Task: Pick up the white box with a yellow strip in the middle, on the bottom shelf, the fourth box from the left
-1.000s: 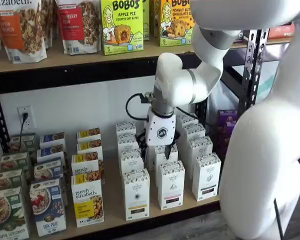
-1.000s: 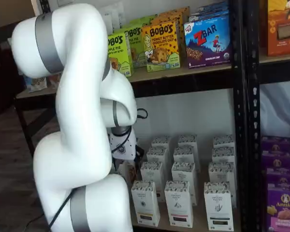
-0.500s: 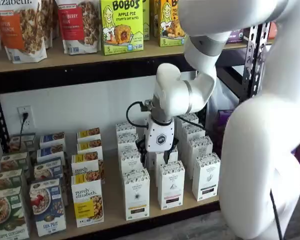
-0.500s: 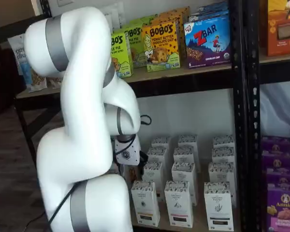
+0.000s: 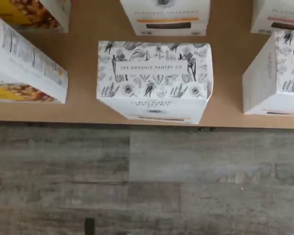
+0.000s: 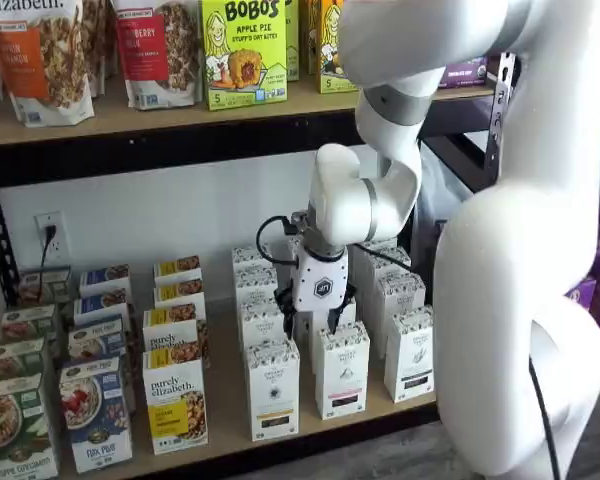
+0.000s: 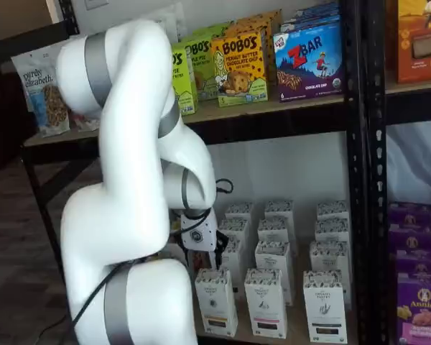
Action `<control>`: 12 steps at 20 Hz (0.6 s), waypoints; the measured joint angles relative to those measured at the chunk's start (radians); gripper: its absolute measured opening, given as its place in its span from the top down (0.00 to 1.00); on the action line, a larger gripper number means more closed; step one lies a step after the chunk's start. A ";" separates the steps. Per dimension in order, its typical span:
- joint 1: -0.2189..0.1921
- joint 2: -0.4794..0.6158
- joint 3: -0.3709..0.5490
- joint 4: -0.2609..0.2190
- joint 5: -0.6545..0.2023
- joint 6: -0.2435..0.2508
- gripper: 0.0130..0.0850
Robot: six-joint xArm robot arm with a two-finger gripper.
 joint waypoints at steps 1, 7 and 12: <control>-0.002 0.019 -0.015 0.012 -0.001 -0.014 0.00; -0.008 0.115 -0.103 0.059 -0.001 -0.065 0.00; -0.018 0.201 -0.180 -0.002 -0.021 -0.017 0.00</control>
